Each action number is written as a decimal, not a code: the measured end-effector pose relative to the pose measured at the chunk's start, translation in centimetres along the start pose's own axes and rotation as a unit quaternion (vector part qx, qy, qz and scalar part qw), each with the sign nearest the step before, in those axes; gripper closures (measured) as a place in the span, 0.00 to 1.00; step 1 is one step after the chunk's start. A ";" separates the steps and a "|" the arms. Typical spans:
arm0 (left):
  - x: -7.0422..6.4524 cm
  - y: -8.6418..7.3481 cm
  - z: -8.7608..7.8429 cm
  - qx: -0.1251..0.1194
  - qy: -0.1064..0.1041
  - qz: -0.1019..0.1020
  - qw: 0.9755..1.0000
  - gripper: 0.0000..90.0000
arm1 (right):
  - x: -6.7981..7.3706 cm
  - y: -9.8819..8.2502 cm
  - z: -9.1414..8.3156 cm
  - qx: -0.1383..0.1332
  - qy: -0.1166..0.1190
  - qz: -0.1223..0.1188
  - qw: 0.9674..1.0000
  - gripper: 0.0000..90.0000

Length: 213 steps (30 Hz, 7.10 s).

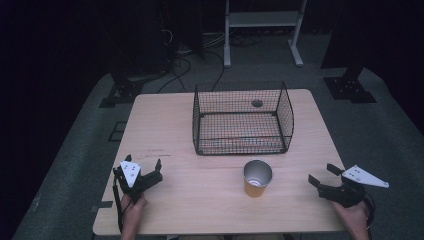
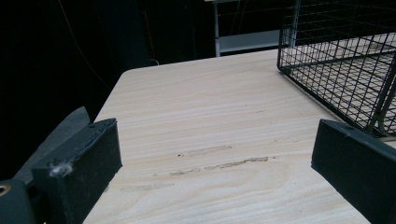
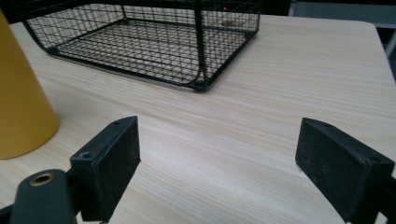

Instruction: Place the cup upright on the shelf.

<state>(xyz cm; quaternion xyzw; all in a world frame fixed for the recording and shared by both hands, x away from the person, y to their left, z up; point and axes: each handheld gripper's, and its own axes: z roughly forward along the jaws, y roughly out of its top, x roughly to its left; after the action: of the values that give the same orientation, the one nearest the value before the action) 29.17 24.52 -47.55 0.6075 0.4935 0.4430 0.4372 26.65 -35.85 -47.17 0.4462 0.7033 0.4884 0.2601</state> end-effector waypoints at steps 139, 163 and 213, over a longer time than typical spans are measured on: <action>0.0 0.0 -0.1 0.000 -0.004 -0.003 1.000 0.01 | 9.7 14.8 7.0 0.067 0.229 -0.092 0.967 0.16; 0.0 0.0 -0.2 0.000 -0.004 -0.003 1.000 0.01 | 8.9 21.9 11.5 0.085 0.219 -0.115 0.965 0.16; 0.1 0.0 -0.2 -0.003 -0.005 -0.009 1.000 0.01 | 8.0 22.4 25.5 0.160 0.206 -0.100 0.960 0.16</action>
<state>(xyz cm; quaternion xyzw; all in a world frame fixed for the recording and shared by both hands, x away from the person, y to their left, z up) 29.00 24.65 -47.51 0.6043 0.4953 0.4374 0.4451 51.68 -14.39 -35.91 0.2992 0.8517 0.4224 0.0818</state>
